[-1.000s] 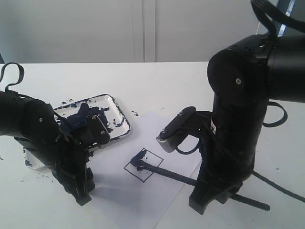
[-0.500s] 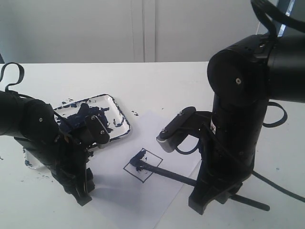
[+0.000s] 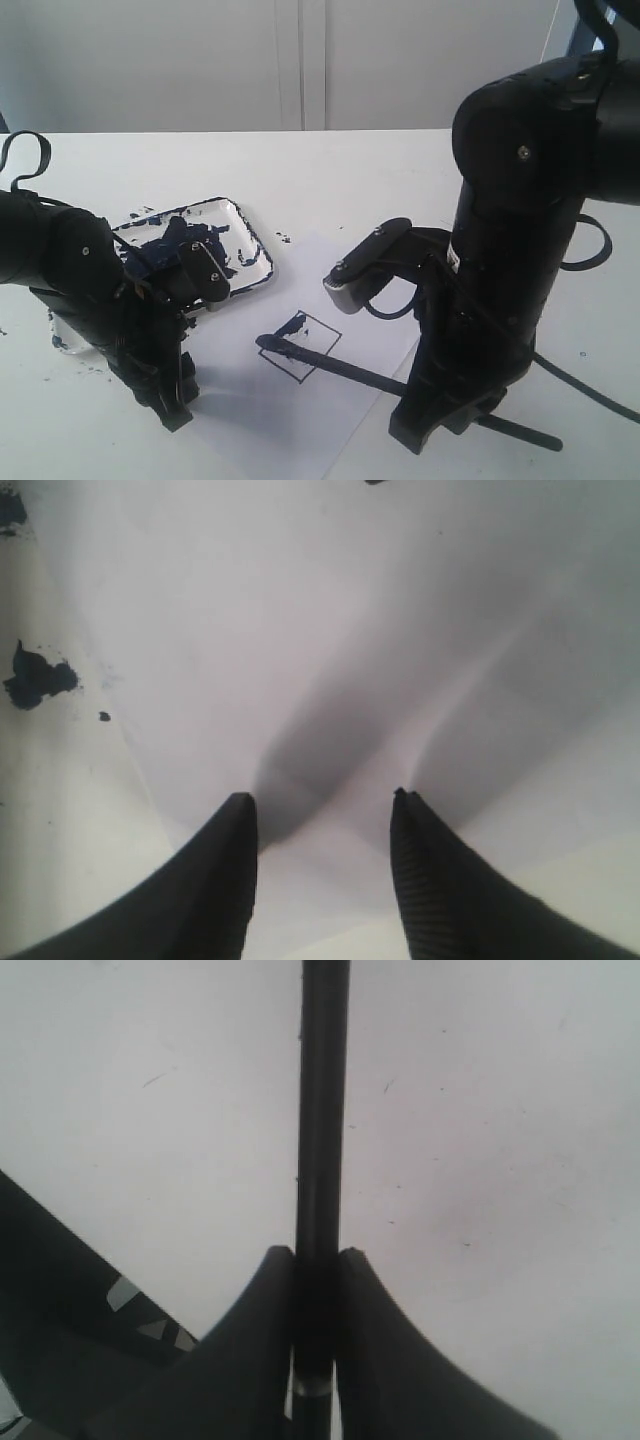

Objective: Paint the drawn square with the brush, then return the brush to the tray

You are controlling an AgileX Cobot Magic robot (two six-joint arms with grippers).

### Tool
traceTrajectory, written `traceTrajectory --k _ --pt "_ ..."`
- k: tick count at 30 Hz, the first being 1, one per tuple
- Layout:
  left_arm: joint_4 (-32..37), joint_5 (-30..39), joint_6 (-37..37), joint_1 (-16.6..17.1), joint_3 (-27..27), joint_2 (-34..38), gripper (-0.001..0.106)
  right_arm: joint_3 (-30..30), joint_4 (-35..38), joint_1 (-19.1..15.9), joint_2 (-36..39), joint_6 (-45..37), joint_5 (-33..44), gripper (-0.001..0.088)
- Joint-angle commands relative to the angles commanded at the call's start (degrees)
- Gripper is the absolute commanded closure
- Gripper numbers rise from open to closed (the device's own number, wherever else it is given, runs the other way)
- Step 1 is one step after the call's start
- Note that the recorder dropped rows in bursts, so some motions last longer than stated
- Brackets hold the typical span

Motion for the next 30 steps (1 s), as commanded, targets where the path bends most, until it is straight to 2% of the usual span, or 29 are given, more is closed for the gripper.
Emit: traceTrajectory --k 9,30 --pt "0.0 -0.2 0.0 0.0 0.0 0.0 0.057 0.1 -2.7 0.0 0.0 1.2 0.0 0.0868" --pt "0.0 -0.3 0.0 0.0 0.0 0.0 0.057 0.1 -2.3 0.0 1.7 1.7 0.0 0.0868"
